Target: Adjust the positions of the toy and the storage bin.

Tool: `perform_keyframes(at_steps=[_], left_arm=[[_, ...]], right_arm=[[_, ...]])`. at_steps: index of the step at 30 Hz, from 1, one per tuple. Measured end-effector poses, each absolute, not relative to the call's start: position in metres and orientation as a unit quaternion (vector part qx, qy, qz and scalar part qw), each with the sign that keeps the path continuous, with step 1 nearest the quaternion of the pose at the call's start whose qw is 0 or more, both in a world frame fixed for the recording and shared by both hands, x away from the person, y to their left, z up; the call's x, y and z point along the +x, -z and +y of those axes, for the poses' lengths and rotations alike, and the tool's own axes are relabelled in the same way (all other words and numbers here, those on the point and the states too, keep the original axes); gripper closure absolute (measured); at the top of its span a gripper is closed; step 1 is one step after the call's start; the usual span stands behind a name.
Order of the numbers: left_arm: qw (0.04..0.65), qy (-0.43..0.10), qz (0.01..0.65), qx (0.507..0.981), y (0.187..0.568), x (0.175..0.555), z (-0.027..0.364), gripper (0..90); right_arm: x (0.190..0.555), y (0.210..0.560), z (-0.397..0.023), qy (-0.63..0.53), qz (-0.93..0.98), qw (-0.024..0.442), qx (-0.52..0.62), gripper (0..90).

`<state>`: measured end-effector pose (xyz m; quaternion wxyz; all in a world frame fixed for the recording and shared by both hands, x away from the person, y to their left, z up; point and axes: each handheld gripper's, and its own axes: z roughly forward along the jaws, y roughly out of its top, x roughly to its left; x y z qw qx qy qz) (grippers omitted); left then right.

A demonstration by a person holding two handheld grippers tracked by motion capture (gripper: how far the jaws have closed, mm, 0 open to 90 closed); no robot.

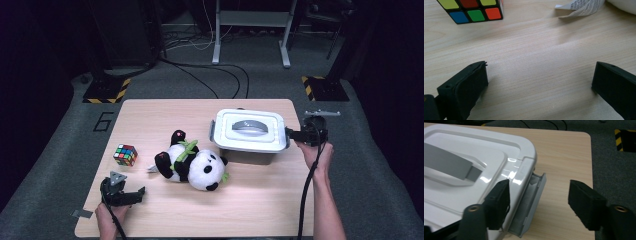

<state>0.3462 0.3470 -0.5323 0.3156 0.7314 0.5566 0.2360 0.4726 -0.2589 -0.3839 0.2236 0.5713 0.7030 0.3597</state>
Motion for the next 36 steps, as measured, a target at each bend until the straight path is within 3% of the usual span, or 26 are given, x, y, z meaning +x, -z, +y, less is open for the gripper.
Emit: perform_keyframes(at_steps=[7,16,20,23,29,36], left_arm=[[0.316,-0.235,0.556,0.732,0.532,0.346,0.347,0.0],[0.316,-0.236,0.555,0.732,0.532,0.346,0.347,0.0],[0.316,-0.236,0.555,0.732,0.532,0.346,0.347,0.0],[0.316,-0.236,0.555,0.732,0.532,0.346,0.347,0.0],[0.316,-0.236,0.555,0.732,0.532,0.346,0.347,0.0],[0.316,-0.235,0.555,0.732,0.532,0.346,0.347,0.0]], right_arm=[[0.471,0.366,-0.237,-0.371,0.743,0.218,0.513,14.8],[0.480,0.362,-0.189,-0.365,0.800,0.202,0.431,14.6],[0.489,0.366,-0.167,-0.359,0.815,0.197,0.411,17.6],[0.498,0.369,-0.156,-0.353,0.823,0.192,0.401,24.9],[0.508,0.375,-0.153,-0.344,0.832,0.184,0.395,36.4],[0.506,0.376,-0.154,-0.331,0.841,0.191,0.382,43.7]])
